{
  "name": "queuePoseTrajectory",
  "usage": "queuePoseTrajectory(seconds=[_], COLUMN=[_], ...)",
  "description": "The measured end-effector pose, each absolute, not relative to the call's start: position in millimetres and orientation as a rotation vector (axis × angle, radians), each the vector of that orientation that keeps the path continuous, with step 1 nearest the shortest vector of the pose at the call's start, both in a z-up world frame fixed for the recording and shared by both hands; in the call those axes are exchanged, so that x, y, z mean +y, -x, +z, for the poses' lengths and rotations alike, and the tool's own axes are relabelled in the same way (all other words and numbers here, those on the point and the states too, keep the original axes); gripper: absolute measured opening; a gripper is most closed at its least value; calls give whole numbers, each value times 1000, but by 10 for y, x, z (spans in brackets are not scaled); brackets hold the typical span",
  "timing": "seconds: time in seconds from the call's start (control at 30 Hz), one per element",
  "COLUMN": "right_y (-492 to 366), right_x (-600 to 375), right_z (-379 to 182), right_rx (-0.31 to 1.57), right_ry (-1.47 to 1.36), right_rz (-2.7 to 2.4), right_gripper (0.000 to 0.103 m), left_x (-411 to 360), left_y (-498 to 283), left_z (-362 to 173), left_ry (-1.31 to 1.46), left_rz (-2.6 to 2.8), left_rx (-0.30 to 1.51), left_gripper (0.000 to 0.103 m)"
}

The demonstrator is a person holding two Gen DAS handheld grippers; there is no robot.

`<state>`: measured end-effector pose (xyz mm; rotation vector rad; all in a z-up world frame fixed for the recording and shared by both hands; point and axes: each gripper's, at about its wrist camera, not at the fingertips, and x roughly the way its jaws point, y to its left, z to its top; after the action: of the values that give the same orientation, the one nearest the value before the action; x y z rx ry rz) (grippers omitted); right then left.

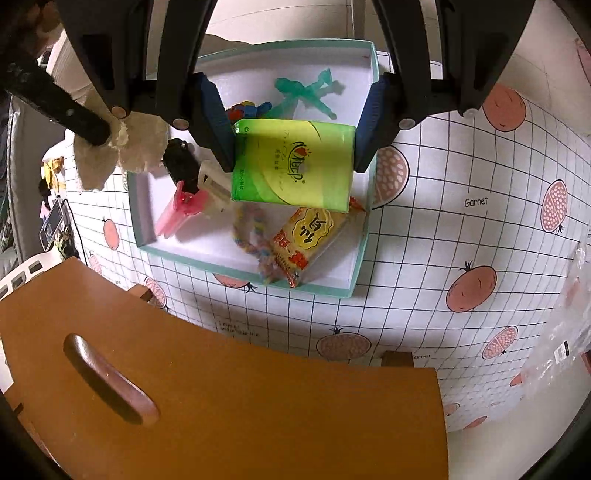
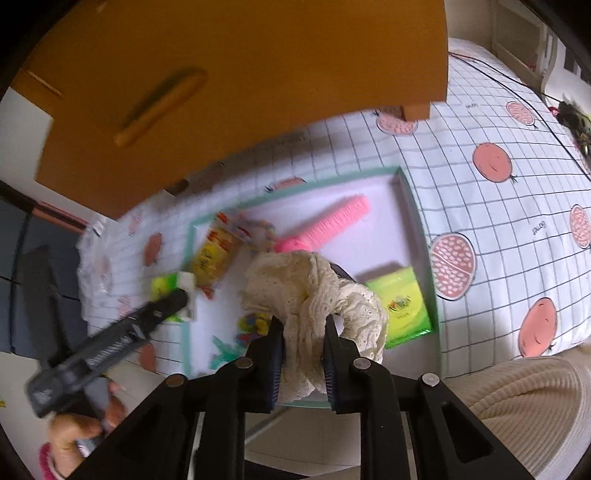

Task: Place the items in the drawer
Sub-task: 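Carry the tissue pack and lace cloth up into the open drawer with both tools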

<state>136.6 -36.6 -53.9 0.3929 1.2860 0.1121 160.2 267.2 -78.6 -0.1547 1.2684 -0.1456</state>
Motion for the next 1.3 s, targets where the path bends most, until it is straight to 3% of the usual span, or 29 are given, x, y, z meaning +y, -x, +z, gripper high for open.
queuePoseTrajectory(seconds=[0.23, 0.6, 0.83, 1.03, 1.3], right_y=[-1415, -1547, -1852, -2193, -2570], right_x=[-311, -259, -151, -122, -148], right_z=[-186, 1239, 1985, 2200, 1920], right_rx=[1206, 923, 817, 799, 862], right_ry=[-398, -362, -252, -202, -166], right_rz=[152, 255, 235, 180, 109], right_gripper=[20, 20, 20, 20, 20], left_x=[2696, 2662, 2611, 2531, 2470], left_y=[-1620, -1574, -1864, -2157, -2484], left_z=[-530, 922, 1535, 1739, 1465], left_ry=[182, 190, 165, 135, 126], left_rz=[-164, -315, -324, -315, -279], left_rx=[1211, 862, 750, 720, 800], left_gripper=[64, 64, 64, 64, 64])
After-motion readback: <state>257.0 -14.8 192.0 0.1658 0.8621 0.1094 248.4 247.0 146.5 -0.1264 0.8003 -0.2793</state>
